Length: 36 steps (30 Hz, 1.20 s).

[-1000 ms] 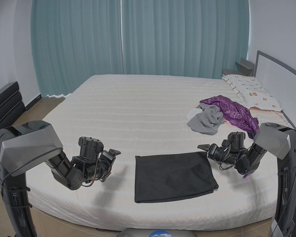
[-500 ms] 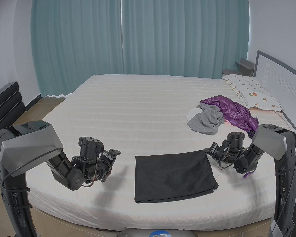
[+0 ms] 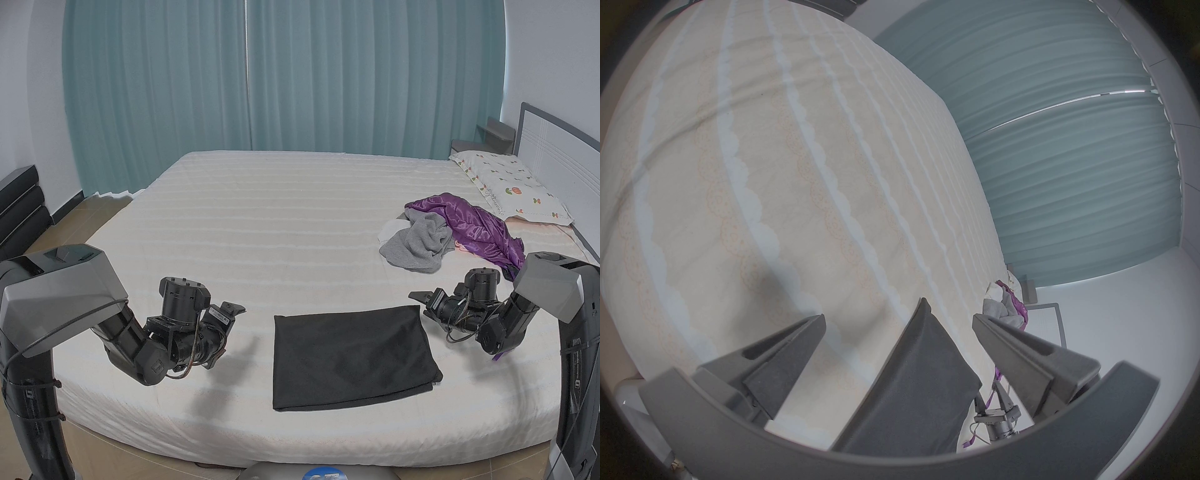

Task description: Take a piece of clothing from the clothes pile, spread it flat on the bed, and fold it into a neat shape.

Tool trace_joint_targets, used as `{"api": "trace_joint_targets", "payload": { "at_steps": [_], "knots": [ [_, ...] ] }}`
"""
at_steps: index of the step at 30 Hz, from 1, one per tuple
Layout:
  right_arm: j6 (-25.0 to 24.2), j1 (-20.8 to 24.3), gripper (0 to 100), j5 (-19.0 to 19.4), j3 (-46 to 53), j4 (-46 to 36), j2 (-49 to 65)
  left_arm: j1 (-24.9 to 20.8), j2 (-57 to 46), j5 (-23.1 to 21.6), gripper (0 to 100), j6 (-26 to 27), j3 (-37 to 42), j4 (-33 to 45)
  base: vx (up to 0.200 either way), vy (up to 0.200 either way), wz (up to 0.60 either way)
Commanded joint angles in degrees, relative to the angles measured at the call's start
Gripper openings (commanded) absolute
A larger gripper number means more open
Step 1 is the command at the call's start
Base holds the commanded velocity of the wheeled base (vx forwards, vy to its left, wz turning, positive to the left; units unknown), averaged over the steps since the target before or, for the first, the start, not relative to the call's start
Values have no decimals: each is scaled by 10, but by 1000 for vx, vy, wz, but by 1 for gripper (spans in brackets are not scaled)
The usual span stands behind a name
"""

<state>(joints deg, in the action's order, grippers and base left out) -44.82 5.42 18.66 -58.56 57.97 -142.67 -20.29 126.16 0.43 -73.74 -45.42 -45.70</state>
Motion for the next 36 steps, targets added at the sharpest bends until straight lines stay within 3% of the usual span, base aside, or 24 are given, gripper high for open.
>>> {"api": "trace_joint_targets", "payload": {
  "at_steps": [1, 10, 14, 17, 26, 36],
  "knots": [
    [-3, -2, 100, 0, 72, 47, 48, 0, -2, -1, 100, -1, 6, 0, 0, 0, 0],
    [-38, -4, 100, -21, 313, 165, 171, 0, -4, -3, 100, 1, 18, 0, 0, 0, 0],
    [-106, -6, 100, -59, 388, 219, 184, -1, -5, -13, 100, 3, 24, 0, 0, 0, 0],
    [-136, -15, 100, -57, 395, 255, 169, -2, -4, -14, 100, 9, 24, 0, 0, 0, 0],
    [-142, -20, 100, -53, 387, 261, 133, -7, -7, -17, 100, 9, 25, 1, -133, 0, 0],
    [-158, -35, 100, -34, 389, 268, 121, -7, -8, -26, 100, 5, 18, 0, 0, 0, 0]
  ]
}}
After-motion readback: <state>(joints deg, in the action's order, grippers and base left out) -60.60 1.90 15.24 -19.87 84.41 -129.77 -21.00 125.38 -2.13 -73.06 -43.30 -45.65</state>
